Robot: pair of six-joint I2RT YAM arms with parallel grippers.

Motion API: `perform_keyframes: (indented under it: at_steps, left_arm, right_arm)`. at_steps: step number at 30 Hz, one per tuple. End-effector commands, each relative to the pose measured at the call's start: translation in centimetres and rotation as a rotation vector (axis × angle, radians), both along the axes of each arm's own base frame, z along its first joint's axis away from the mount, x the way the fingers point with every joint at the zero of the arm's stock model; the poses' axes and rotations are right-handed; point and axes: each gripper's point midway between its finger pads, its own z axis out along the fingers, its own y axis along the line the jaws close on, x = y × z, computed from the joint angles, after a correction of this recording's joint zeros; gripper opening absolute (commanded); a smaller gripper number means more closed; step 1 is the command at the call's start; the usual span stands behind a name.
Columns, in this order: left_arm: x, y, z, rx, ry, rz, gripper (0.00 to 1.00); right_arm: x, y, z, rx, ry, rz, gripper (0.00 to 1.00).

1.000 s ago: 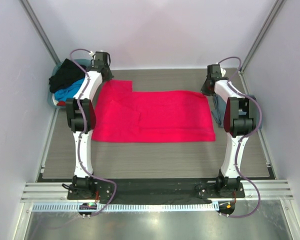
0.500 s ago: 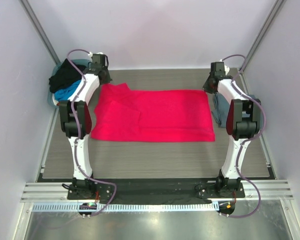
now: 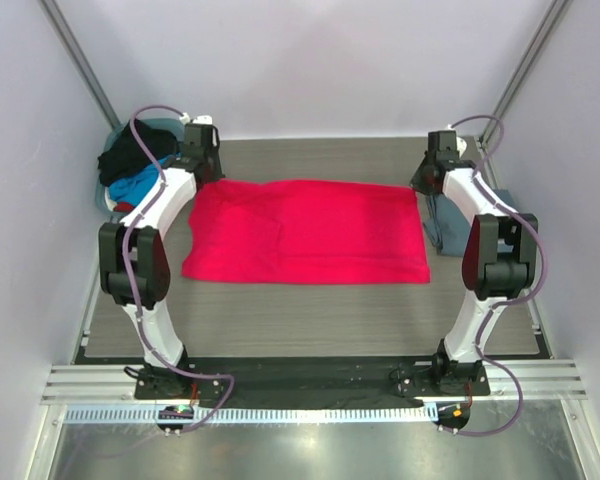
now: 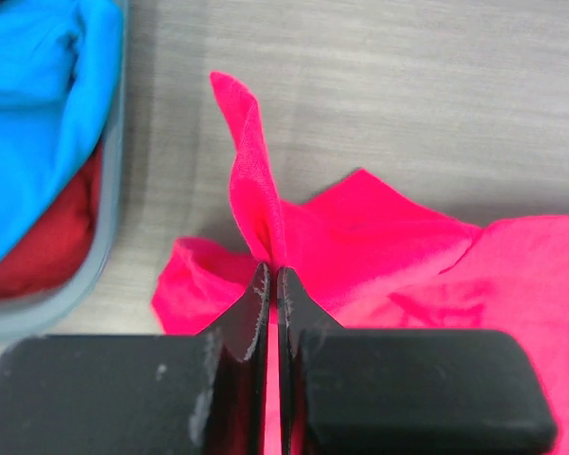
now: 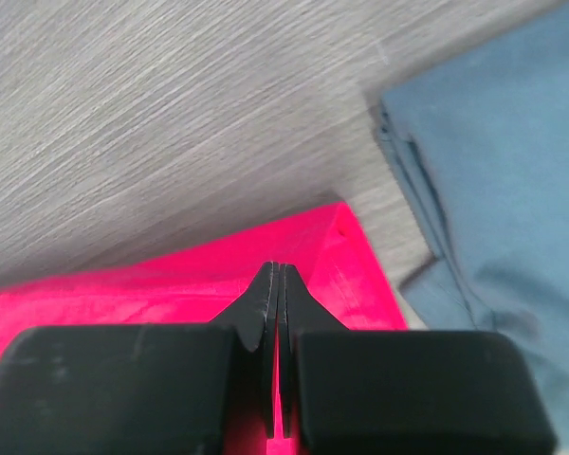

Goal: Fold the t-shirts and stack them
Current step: Fold the tshirt

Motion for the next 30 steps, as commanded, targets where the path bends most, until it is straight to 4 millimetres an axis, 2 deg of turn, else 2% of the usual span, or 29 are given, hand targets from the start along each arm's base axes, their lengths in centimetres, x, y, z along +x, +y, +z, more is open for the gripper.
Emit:
perform_keyframes:
  at_steps: [1,2,3,4,6,8,14,15,17,24,30]
  left_arm:
    - [-1.0,0.4,3.9,0.065,-0.104,0.006,0.00]
    - [-1.7,0.6,3.5,0.085,-0.091,0.010,0.00]
    - [-2.2,1.0,3.3,0.105,-0.082,0.023,0.00]
    - [-2.9,1.2,4.0,0.109,-0.092,0.026,0.00]
    - [-4.1,1.6,3.1,0.126,-0.067,0.025,0.00]
    - [-5.1,1.8,3.6,0.131,-0.073,0.022,0.00]
    - [-8.3,2.5,1.2,0.149,-0.010,0.017,0.00]
    - [-8.7,2.5,0.9,0.149,-0.003,0.014,0.00]
    - [-9.7,2.3,-0.1,0.142,0.020,0.007,0.00]
    - [-12.9,1.7,-1.4,0.126,0.044,0.002,0.00]
    - [-15.1,1.4,-3.4,0.097,0.095,0.006,0.00]
  right_arm:
    - [-0.8,-1.5,3.3,-0.001,-0.076,-0.045,0.01]
    - [-1.1,-1.6,3.8,-0.004,-0.085,-0.052,0.01]
    - [-1.6,-1.8,3.3,-0.003,-0.073,-0.056,0.01]
    - [-1.9,-2.0,3.3,-0.003,-0.070,-0.062,0.01]
    - [-2.9,-2.5,3.0,-0.005,-0.056,-0.074,0.01]
    - [-3.5,-2.7,2.7,-0.004,-0.046,-0.078,0.01]
    - [-6.5,-2.8,1.0,0.004,0.001,-0.097,0.01]
    - [-7.1,-2.9,0.3,0.006,0.017,-0.107,0.01]
    - [-7.7,-2.9,0.2,0.006,0.019,-0.116,0.01]
    - [-10.3,-3.1,-1.5,0.004,0.054,-0.150,0.01]
    - [-11.6,-3.0,-2.7,0.013,0.066,-0.158,0.01]
